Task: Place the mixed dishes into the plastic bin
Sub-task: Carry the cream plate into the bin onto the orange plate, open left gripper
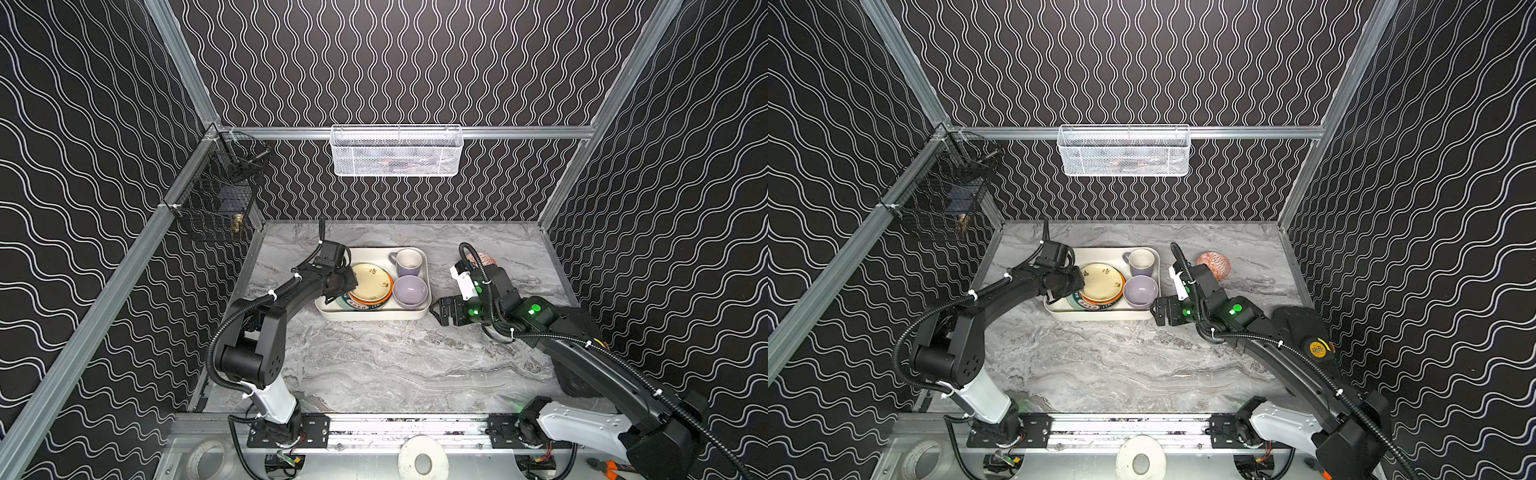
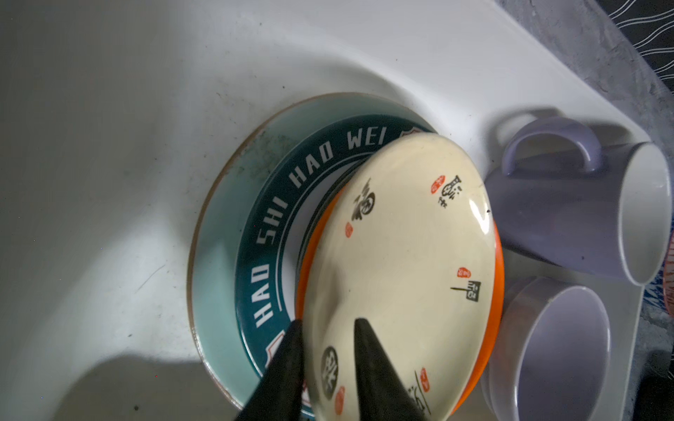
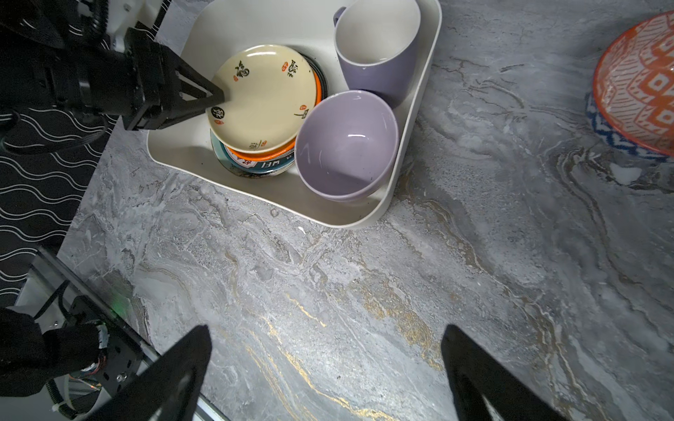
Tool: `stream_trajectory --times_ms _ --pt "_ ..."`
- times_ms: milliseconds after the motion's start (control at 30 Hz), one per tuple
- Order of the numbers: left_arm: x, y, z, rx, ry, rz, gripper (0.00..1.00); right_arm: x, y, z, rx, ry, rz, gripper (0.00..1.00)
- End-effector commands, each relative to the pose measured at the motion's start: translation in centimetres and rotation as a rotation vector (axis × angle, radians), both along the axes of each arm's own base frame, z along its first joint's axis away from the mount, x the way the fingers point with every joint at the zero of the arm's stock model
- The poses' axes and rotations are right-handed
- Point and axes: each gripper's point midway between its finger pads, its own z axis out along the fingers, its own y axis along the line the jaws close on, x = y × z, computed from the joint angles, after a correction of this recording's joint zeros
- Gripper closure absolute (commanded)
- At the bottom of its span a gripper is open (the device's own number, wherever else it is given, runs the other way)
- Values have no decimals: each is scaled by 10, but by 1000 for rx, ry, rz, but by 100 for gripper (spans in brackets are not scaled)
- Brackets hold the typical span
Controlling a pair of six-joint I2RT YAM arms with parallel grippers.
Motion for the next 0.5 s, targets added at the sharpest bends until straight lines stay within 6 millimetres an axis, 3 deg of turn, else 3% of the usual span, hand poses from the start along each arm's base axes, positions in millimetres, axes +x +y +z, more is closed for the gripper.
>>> stream_trajectory --times_ms 0,100,167,200,367,467 --pt "-2 -4 -2 17 6 -24 65 3 3 8 24 -31 8 1" --pt "-4 -7 -2 25 9 -34 63 3 2 10 29 -35 5 1" --pt "-6 -8 -3 29 14 -38 56 4 2 9 30 -33 6 1" --pt "-6 -9 -4 29 15 -41 56 0 0 -2 15 -11 7 1" --pt "-8 -11 -8 35 27 -53 40 0 -1 -1 18 -13 6 1" --pt "-9 -14 -5 38 24 -61 37 0 -2 -3 13 -9 2 1"
